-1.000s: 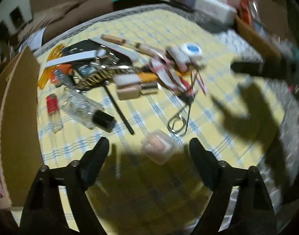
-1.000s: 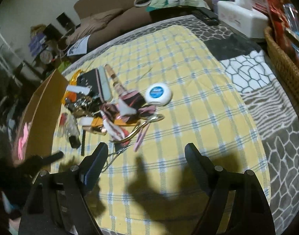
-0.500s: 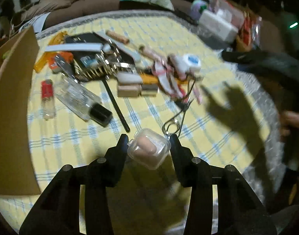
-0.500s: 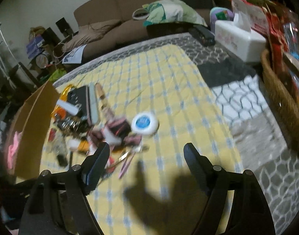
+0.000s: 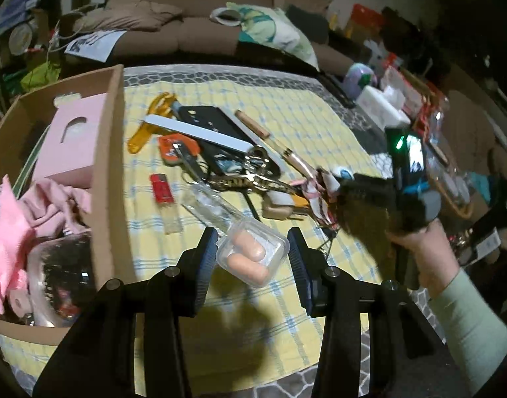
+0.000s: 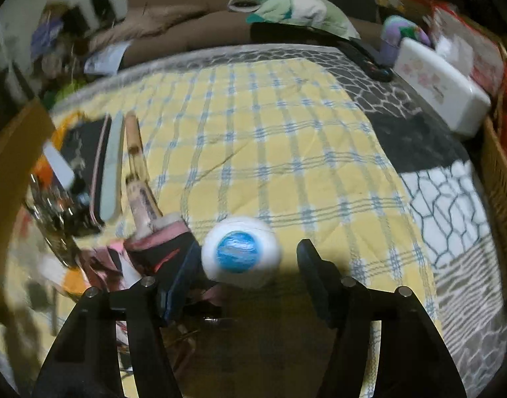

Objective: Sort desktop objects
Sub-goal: 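Grasp the clear earplug box with the left tool while the right tool grasps the floss container, then place the earplug box and floss container into the cardboard box and release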

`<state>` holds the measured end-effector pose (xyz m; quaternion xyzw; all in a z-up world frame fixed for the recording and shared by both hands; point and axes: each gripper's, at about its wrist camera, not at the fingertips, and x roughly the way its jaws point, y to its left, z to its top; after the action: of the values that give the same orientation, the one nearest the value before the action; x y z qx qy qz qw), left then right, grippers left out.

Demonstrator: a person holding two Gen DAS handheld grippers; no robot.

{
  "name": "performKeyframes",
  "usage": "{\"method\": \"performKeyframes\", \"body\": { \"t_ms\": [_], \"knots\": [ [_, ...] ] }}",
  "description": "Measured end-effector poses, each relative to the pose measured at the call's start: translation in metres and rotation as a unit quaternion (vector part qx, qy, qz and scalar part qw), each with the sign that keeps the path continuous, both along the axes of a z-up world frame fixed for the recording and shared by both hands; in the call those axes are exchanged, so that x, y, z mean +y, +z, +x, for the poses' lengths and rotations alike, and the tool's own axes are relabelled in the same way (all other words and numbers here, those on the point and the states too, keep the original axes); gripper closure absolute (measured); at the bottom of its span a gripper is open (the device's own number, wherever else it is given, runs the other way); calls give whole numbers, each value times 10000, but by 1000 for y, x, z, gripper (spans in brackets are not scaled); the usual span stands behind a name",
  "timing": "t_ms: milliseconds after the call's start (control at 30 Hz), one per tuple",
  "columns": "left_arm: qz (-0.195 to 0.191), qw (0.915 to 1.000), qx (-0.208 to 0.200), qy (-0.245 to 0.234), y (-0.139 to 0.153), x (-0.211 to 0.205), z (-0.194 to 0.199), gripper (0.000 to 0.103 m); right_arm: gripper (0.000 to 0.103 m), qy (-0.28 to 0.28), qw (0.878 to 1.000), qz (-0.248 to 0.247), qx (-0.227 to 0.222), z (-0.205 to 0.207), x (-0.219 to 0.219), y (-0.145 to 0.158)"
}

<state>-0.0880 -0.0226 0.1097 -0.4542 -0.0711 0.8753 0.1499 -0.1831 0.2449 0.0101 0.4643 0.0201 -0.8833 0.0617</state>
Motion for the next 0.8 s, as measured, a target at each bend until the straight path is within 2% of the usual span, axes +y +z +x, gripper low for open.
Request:
{"method": "performKeyframes", "body": {
  "t_ms": [33, 67, 267, 333, 467, 533, 667, 800],
  "knots": [
    [35, 10000, 20, 37, 3, -5, 0, 62, 41, 122, 9996, 244, 49, 1, -8, -3],
    [88, 9999, 43, 71, 6, -12, 0, 62, 51, 174, 9992, 321, 146, 2, -11, -3],
    [194, 9988, 143, 426, 23, -61, 8, 62, 53, 7, 9999, 91, 55, 1, -5, 7],
    [206, 9980, 169, 581, 28, -83, 10, 62, 53, -52, 9999, 18, 139, 6, -2, 20],
    [263, 9953, 126, 921, 33, -133, 16, 62, 53, 24, 9984, -155, 544, 25, -6, 67],
    [336, 9939, 33, 1047, 29, -154, 18, 62, 53, 250, 9959, -391, 770, 39, -21, 95],
    [744, 9896, -190, 1217, 15, -187, 20, 62, 53, 965, 9856, -961, 998, 65, -71, 136],
    [453, 9902, -385, 1261, -3, -194, 21, 62, 53, 1814, 9681, -1476, 897, 84, -140, 151]
  ]
}}
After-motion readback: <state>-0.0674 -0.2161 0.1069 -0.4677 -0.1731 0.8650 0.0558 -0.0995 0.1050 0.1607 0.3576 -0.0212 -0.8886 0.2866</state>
